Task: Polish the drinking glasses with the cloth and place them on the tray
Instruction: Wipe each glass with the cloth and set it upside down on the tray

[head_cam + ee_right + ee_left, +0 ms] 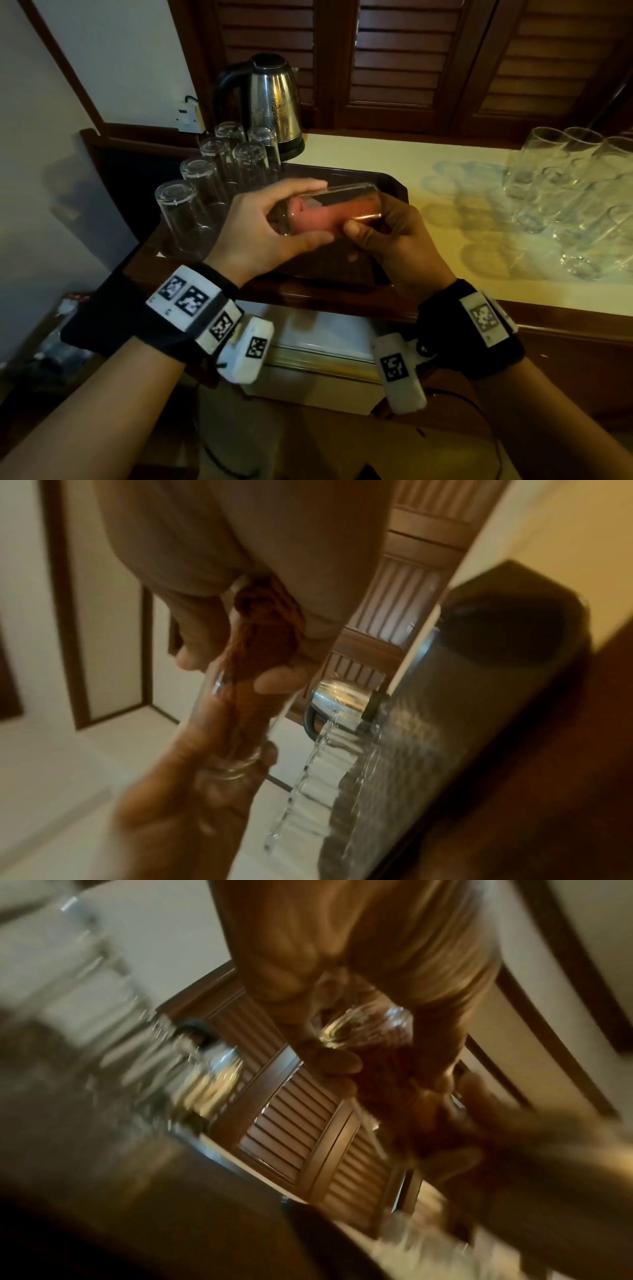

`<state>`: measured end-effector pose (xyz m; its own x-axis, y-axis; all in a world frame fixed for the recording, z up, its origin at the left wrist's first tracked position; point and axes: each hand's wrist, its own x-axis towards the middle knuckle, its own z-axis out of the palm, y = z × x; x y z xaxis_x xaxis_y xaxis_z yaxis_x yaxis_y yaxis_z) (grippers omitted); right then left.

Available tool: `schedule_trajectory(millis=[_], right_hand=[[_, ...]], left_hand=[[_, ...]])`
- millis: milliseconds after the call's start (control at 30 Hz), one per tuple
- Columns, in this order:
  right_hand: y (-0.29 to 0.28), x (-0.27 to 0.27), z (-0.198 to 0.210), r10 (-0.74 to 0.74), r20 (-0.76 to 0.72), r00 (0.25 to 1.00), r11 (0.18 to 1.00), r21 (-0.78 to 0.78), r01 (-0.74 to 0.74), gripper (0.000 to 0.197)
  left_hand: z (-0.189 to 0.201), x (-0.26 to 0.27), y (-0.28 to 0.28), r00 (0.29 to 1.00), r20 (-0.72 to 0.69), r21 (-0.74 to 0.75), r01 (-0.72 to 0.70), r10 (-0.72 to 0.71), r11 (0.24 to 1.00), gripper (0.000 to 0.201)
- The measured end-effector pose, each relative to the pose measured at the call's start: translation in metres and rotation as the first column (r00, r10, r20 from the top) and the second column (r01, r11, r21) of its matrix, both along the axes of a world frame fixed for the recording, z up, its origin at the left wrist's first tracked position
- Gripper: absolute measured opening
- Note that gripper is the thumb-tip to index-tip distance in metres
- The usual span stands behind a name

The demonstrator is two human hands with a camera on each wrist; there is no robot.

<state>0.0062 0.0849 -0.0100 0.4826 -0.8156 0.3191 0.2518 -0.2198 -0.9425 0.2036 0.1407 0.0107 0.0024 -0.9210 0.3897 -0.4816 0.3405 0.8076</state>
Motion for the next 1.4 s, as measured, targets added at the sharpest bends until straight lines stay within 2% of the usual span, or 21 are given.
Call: schedule_trajectory(millis=[33, 100, 133, 200, 267, 333, 400, 467, 533, 600, 667, 733, 800, 867, 967, 1033, 1100, 1167, 1300, 1367, 1400], right_hand=[[0.002, 0.000, -0.003, -0.005, 0.020, 1.000, 0.999, 0.042, 0.004, 0.033], [0.003, -0.002, -0.005, -0.040, 0.043, 0.998, 0.998, 0.045, 0.038, 0.030], [0.003, -0.003, -0.004, -0.058, 0.052, 0.997, 0.998, 0.013, 0.057, 0.025], [0.002, -0.006, -0.001, -0.061, 0.055, 0.997, 0.994, -0.090, 0.066, 0.019], [0.003, -0.007, 0.001, -0.048, 0.016, 0.999, 0.984, -0.174, 0.050, 0.029], [0.003, -0.006, -0.001, -0.063, -0.021, 0.998, 0.987, -0.149, 0.059, 0.028], [0.004, -0.004, -0.003, -0.081, -0.015, 0.997, 0.996, -0.030, 0.081, 0.017], [0.005, -0.004, -0.004, -0.100, 0.006, 0.995, 0.994, 0.049, 0.099, 0.013], [0.003, -0.007, -0.003, -0.115, 0.007, 0.993, 0.993, 0.026, 0.114, 0.015], [0.000, -0.010, 0.001, -0.123, 0.009, 0.992, 0.991, -0.058, 0.124, 0.021], [-0.002, -0.011, 0.004, -0.116, -0.009, 0.993, 0.985, -0.127, 0.114, 0.028], [-0.002, -0.009, 0.003, -0.116, -0.044, 0.992, 0.988, -0.105, 0.111, 0.026], [-0.002, -0.006, 0.002, -0.126, -0.066, 0.990, 0.992, -0.016, 0.125, 0.017], [-0.001, -0.003, 0.001, -0.125, -0.070, 0.990, 0.990, 0.060, 0.130, 0.015], [-0.002, -0.003, 0.002, -0.166, -0.061, 0.984, 0.982, 0.082, 0.170, 0.013], [-0.003, -0.004, 0.003, -0.196, -0.024, 0.980, 0.980, 0.032, 0.197, 0.013], [-0.003, -0.004, 0.004, -0.185, -0.029, 0.982, 0.982, -0.034, 0.184, 0.017], [-0.001, -0.002, 0.003, -0.156, -0.053, 0.986, 0.988, -0.020, 0.155, 0.016], [0.004, 0.002, 0.001, -0.126, 0.000, 0.992, 0.983, 0.136, 0.125, 0.017], [0.002, 0.002, 0.003, -0.151, 0.016, 0.988, 0.980, 0.132, 0.148, 0.015], [0.001, 0.001, 0.005, -0.172, 0.014, 0.985, 0.979, 0.112, 0.169, 0.014]], left_hand=[[-0.002, 0.000, -0.002, 0.990, 0.138, -0.066, -0.008, 0.017, 0.998, 0.068], [-0.003, -0.002, -0.004, 0.995, 0.104, 0.020, 0.003, -0.005, 1.000, 0.073], [-0.003, -0.005, -0.004, 0.997, -0.077, 0.164, 0.045, -0.033, 0.985, 0.072], [-0.005, -0.011, 0.000, 0.882, -0.468, 0.390, 0.254, -0.048, 0.885, 0.057], [-0.009, -0.010, -0.002, 0.798, -0.602, 0.363, 0.303, -0.026, 0.881, 0.048], [-0.009, -0.008, -0.002, 0.871, -0.487, 0.264, 0.216, -0.063, 0.940, 0.055], [-0.007, -0.005, -0.004, 0.996, -0.065, 0.062, 0.069, -0.065, 0.996, 0.066], [-0.007, -0.004, -0.008, 0.969, 0.248, -0.111, 0.042, -0.013, 0.993, 0.074], [-0.010, -0.005, -0.010, 0.986, 0.163, 0.028, 0.039, -0.043, 0.999, 0.081], [-0.008, -0.011, -0.007, 0.962, -0.262, 0.319, 0.165, -0.081, 0.933, 0.077], [-0.008, -0.012, -0.006, 0.880, -0.473, 0.350, 0.230, -0.040, 0.908, 0.058], [-0.004, -0.011, -0.005, 0.920, -0.390, 0.248, 0.140, -0.033, 0.959, 0.058], [-0.002, -0.009, -0.008, 0.999, -0.040, 0.046, 0.011, -0.009, 0.999, 0.068], [-0.005, -0.008, -0.011, 0.975, 0.218, -0.094, -0.017, 0.037, 0.995, 0.075], [-0.011, -0.010, -0.013, 0.991, 0.119, 0.071, -0.076, 0.067, 0.995, 0.075], [-0.009, -0.014, -0.010, 0.979, -0.198, 0.299, 0.021, 0.040, 0.954, 0.064], [-0.004, -0.015, -0.010, 0.913, -0.405, 0.363, 0.115, 0.046, 0.925, 0.053], [0.000, -0.010, -0.010, 0.928, -0.371, 0.292, 0.079, 0.037, 0.953, 0.053], [0.003, -0.001, -0.011, 0.998, 0.055, 0.022, -0.042, 0.040, 0.999, 0.065], [0.003, -0.003, -0.011, 0.997, 0.064, 0.010, -0.048, 0.047, 0.999, 0.068], [0.005, -0.004, -0.011, 0.999, -0.041, 0.085, -0.022, 0.025, 0.996, 0.067]])
